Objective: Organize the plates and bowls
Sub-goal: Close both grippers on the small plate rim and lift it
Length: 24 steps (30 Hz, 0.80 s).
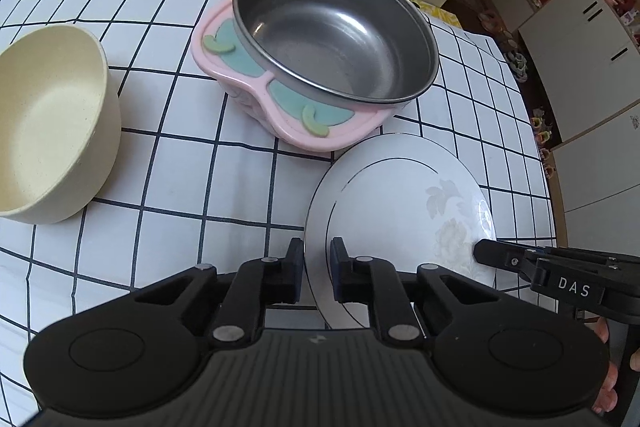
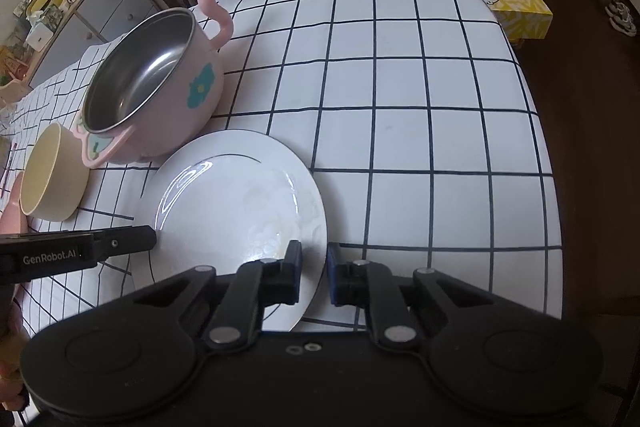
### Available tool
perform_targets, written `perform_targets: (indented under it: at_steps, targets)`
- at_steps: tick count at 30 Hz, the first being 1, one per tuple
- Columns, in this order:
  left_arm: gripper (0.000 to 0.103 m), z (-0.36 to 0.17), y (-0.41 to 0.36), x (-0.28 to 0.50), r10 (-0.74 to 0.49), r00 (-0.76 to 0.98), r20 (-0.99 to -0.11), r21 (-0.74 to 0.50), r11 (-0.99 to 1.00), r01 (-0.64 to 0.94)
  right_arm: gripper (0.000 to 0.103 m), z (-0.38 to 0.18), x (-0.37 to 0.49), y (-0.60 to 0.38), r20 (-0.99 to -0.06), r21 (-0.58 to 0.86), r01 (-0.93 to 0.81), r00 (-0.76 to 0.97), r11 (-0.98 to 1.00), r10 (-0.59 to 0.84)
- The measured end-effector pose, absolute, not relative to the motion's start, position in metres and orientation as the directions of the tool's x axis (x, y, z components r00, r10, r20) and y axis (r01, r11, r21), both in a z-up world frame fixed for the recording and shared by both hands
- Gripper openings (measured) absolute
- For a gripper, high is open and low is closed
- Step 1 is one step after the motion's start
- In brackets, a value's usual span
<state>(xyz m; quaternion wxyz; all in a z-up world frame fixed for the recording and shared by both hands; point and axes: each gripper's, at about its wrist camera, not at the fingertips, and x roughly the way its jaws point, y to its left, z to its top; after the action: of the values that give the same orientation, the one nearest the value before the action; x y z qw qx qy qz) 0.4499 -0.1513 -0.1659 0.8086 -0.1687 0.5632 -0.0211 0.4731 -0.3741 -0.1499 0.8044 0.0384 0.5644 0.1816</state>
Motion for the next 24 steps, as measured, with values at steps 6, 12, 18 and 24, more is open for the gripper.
perform_targets:
  at_steps: [6, 12, 18, 24]
  targets:
    - [0.013, -0.159, -0.156, 0.447, -0.247, 0.38, -0.892, -0.316, 0.94, -0.131, 0.012, -0.144, 0.466, -0.38, -0.89, 0.261, -0.239, 0.317, 0.935, 0.329]
    - [0.013, -0.142, -0.166, 0.448, -0.271, 0.41, -0.871, -0.335, 0.938, -0.092, 0.012, -0.13, 0.458, -0.392, -0.88, 0.257, -0.206, 0.354, 0.944, 0.317]
    - [0.013, -0.118, -0.168, 0.441, -0.287, 0.438, -0.852, -0.346, 0.937, -0.058, 0.012, -0.106, 0.448, -0.4, -0.861, 0.252, -0.193, 0.404, 0.948, 0.31]
    - [0.013, -0.097, -0.161, 0.426, -0.301, 0.446, -0.843, -0.352, 0.935, -0.034, 0.011, -0.082, 0.432, -0.399, -0.845, 0.261, -0.177, 0.434, 0.949, 0.314]
